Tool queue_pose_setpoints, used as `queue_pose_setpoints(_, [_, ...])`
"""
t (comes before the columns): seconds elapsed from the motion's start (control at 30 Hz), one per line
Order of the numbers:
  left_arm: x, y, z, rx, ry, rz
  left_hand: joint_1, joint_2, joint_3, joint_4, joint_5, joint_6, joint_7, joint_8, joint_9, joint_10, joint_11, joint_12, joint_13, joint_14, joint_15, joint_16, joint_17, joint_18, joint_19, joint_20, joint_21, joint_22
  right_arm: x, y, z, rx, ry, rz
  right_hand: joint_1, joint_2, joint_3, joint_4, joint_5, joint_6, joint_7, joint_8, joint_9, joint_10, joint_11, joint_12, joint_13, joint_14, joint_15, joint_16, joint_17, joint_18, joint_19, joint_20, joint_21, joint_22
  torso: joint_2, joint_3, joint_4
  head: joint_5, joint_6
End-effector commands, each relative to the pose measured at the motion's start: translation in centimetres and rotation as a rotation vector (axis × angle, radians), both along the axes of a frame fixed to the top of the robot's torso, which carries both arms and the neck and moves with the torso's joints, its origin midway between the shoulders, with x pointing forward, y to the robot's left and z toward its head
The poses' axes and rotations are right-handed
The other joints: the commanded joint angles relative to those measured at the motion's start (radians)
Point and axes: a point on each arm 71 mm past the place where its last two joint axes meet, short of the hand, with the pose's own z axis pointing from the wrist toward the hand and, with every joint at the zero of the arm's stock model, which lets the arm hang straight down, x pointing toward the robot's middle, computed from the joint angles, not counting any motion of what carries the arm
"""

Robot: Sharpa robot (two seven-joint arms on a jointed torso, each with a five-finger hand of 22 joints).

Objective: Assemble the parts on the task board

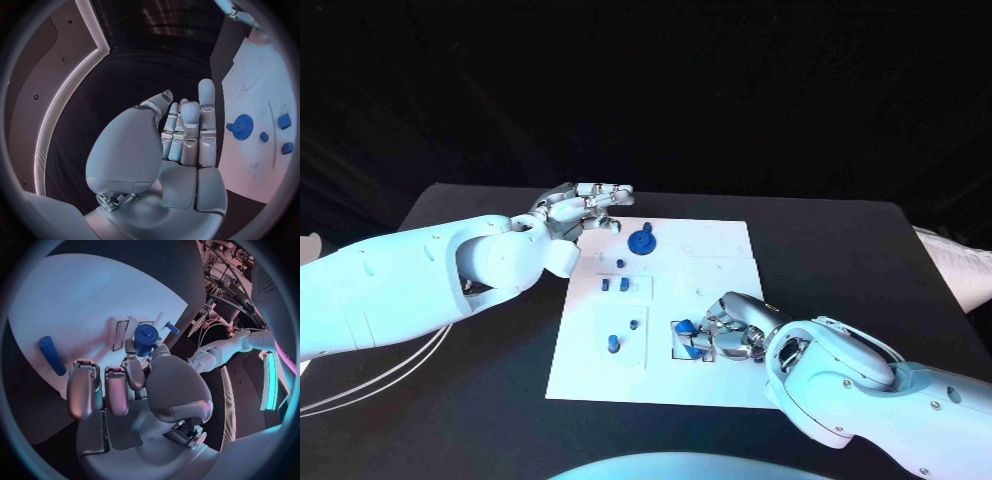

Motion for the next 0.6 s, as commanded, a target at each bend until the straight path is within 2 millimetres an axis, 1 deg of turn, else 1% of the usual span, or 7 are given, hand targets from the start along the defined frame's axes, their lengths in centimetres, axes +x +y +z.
queue_pose_setpoints(0.03, [-0.08,-0.27,0.13,-0.009,-0.008,-0.02,-0.008,0.001,0.005,0.002,0.001,-0.007,0.0,0.006,0.0,-0.007,-0.001,0.004,0.0,-0.007,0.001,-0.003,-0.001,0.01,-0.007,0.001,-0.005,-0.001,-0.15,0.24,-0.22,-0.047,0.015,0.04,-0.009,-0.002,-0.007,-0.001,-0.004,0.02,-0.012,0.003,0.0,0.019,-0.024,-0.006,-0.016,0.083,-0.005,0.006,0.15,-0.009,0.006,-0.007,0.006,0.002,0.001,0.0005,0.0006,0.001,-0.001])
queue_pose_setpoints(0.13, [-0.09,-0.28,0.13,-0.009,-0.007,-0.021,-0.008,0.001,0.005,0.002,0.001,-0.007,0.0,0.006,0.0,-0.007,-0.001,0.004,0.0,-0.007,0.001,-0.003,-0.001,0.01,-0.007,0.001,-0.005,-0.001,-0.08,0.26,-0.25,-0.053,0.008,0.041,-0.015,-0.001,-0.013,-0.001,-0.01,0.019,-0.012,0.003,0.004,0.018,-0.024,-0.012,-0.02,0.083,-0.006,0.006,0.148,-0.009,0.005,-0.007,0.005,0.001,0.001,0.0004,0.0008,0.001,-0.001])
queue_pose_setpoints(0.2, [-0.09,-0.28,0.13,-0.009,-0.007,-0.021,-0.008,0.001,0.005,0.002,0.001,-0.007,0.0,0.006,0.0,-0.007,-0.001,0.004,0.0,-0.007,0.001,-0.003,-0.001,0.01,-0.007,0.001,-0.005,-0.001,0.0,0.23,-0.25,-0.056,0.001,0.039,-0.032,0.001,-0.027,-0.001,-0.045,0.018,-0.012,0.003,0.01,0.017,-0.024,-0.019,-0.024,0.082,-0.006,0.004,0.146,-0.008,0.004,-0.008,0.002,-0.003,0.0,0.0003,0.0003,0.002,0.0])
queue_pose_setpoints(0.27, [-0.09,-0.27,0.13,-0.009,-0.007,-0.021,-0.008,0.001,0.005,0.002,0.001,-0.007,0.0,0.006,0.0,-0.007,-0.001,0.004,0.0,-0.007,0.001,-0.003,-0.001,0.01,-0.007,0.001,-0.005,-0.001,0.1,0.19,-0.24,-0.057,-0.008,0.035,-0.063,0.001,-0.054,-0.001,-0.136,0.013,-0.012,0.002,0.02,0.011,-0.023,-0.037,-0.035,0.08,-0.006,0.0,0.139,-0.006,0.0,-0.008,-0.004,-0.012,0.0,0.0,0.0002,0.002,0.0])
queue_pose_setpoints(0.37, [-0.09,-0.27,0.13,-0.009,-0.007,-0.021,-0.008,0.001,0.005,0.002,0.001,-0.007,0.0,0.006,0.0,-0.007,-0.001,0.004,0.0,-0.007,0.001,-0.003,-0.001,0.01,-0.007,0.001,-0.005,-0.001,0.18,0.19,-0.17,-0.054,-0.021,0.03,-0.112,-0.013,-0.095,-0.001,-0.255,0.005,-0.008,0.0,0.031,-0.003,-0.02,-0.072,-0.061,0.079,-0.004,-0.004,0.133,-0.004,-0.005,-0.006,-0.011,-0.022,0.001,0.0001,0.0001,0.002,0.0])
queue_pose_setpoints(0.43, [-0.09,-0.26,0.13,-0.009,-0.007,-0.021,-0.008,0.001,0.005,0.002,0.001,-0.007,0.0,0.006,0.0,-0.007,-0.001,0.004,0.0,-0.007,0.001,-0.003,-0.001,0.01,-0.007,0.001,-0.005,-0.001,0.19,0.22,-0.09,-0.051,-0.03,0.029,-0.146,-0.022,-0.115,0.0,-0.308,0.0,-0.007,-0.002,0.038,-0.007,-0.019,-0.085,-0.068,0.078,-0.002,-0.006,0.131,-0.004,-0.006,-0.004,-0.014,-0.024,0.001,0.0003,-0.0001,0.002,0.001])
queue_pose_setpoints(0.6, [-0.09,-0.23,0.13,-0.008,-0.006,-0.02,-0.008,0.001,0.005,0.002,0.001,-0.007,0.0,0.006,0.0,-0.007,-0.001,0.004,0.0,-0.007,0.001,-0.003,-0.001,0.01,-0.007,0.001,-0.005,-0.001,0.14,0.27,0.1,-0.051,-0.05,0.034,-0.197,-0.042,-0.127,0.002,-0.33,-0.003,-0.006,-0.002,0.048,-0.009,-0.018,-0.096,-0.074,0.078,-0.001,-0.006,0.131,-0.004,-0.006,-0.003,-0.015,-0.025,0.001,0.001,0.0001,0.001,0.001])
